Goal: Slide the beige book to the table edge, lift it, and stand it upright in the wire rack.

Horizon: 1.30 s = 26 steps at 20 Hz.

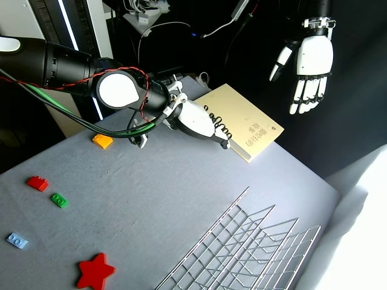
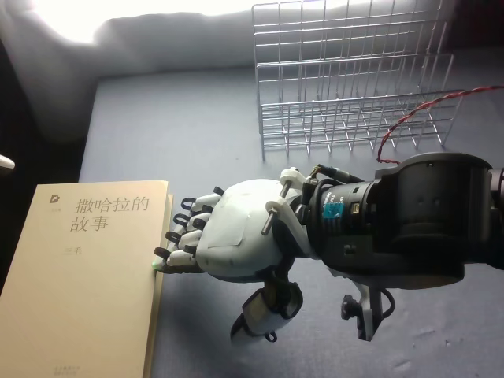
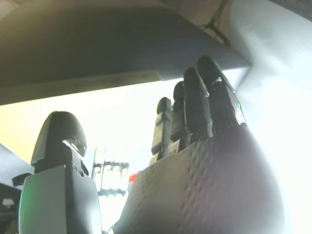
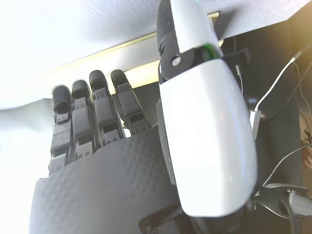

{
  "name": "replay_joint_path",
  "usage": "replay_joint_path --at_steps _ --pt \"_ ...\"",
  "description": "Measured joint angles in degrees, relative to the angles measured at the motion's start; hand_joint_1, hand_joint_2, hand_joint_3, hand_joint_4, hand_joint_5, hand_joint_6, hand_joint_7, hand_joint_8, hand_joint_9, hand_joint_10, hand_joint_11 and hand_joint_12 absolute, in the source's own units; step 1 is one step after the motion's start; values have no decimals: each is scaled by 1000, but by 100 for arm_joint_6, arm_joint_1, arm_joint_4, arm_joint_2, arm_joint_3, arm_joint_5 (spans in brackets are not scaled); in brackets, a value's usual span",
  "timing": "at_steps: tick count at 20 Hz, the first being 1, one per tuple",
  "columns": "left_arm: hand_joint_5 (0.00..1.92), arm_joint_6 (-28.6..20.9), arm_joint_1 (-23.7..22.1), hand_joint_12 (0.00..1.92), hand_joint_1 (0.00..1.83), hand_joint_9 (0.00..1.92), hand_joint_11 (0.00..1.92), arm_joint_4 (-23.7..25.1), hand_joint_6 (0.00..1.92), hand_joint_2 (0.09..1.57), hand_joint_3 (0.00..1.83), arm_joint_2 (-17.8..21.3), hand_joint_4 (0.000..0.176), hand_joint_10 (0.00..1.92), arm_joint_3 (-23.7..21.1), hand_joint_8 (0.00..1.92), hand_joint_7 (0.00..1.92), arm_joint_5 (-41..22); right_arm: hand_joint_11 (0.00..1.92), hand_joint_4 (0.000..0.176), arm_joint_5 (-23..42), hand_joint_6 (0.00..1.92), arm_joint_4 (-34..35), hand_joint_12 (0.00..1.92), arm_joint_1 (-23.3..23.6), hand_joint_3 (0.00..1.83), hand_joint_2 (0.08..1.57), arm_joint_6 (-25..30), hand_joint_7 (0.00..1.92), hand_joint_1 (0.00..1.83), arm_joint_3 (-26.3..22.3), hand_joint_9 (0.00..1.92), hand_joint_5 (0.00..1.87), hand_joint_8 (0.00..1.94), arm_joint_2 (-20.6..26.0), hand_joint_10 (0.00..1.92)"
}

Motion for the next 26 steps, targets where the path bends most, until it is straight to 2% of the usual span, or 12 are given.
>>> replay_joint_path --at_steps 1,4,7,11,13,15,16,17,18,20,22,26 --pt "66 2 0 480 665 120 0 0 8 1128 0 0 78 0 0 3 100 -2 0 0 11 8 -4 457 0 0 1018 0 163 652 0 133 117 3 -7 8" --pt "47 0 0 478 648 121 0 0 1 1133 2 -4 79 1 0 0 80 -4 0 0 20 6 -2 436 0 0 1010 0 158 671 0 123 117 1 -26 3" --pt "58 0 0 435 679 117 0 -2 3 1121 0 -11 83 1 0 1 85 -11 0 0 26 2 -2 545 0 0 1011 0 191 648 0 157 115 7 -35 14" --pt "59 0 0 440 682 115 0 -4 4 1124 0 -11 78 2 0 3 57 -11 0 0 66 0 2 335 0 5 1030 0 164 631 55 121 107 0 -48 0" --pt "62 0 0 430 677 115 0 0 2 1128 1 -11 81 2 0 3 74 -11 0 0 63 3 -7 469 0 0 1025 0 174 634 85 144 101 3 -46 10" --pt "33 0 0 388 634 98 0 -2 0 1139 5 -11 75 0 0 0 47 -11 0 0 57 0 -4 493 -2 4 1034 0 160 619 90 137 90 0 -46 6" --pt "68 0 0 421 659 113 0 -2 10 1129 0 -11 72 5 0 5 69 -11 0 0 59 0 -4 497 -2 6 1038 0 147 602 90 131 74 0 -46 4" --pt "73 0 0 411 670 114 0 -2 8 1125 0 -11 75 4 0 3 72 -11 0 0 59 5 0 503 0 2 1032 0 154 616 103 139 84 4 -48 7" --pt "71 -2 0 438 663 119 0 -2 5 1126 0 -11 76 4 0 1 69 -11 0 0 61 7 0 589 0 1 1031 0 168 594 127 155 92 6 -48 12" --pt "80 -120 -22 509 690 126 0 9 8 1119 0 -11 76 7 -2 4 73 -17 0 0 59 12 -11 637 0 0 1027 -2 190 595 149 167 115 6 -44 13" --pt "65 -236 -31 410 675 121 0 -125 5 1126 0 -11 79 3 -7 3 65 -48 0 0 59 9 -7 483 0 0 1033 0 183 601 149 156 121 0 -46 6" --pt "80 -289 70 442 725 122 0 -317 5 1119 0 -11 69 2 -13 2 65 -149 0 0 63 9 -9 504 0 0 1026 -2 182 626 151 164 140 0 -46 5"
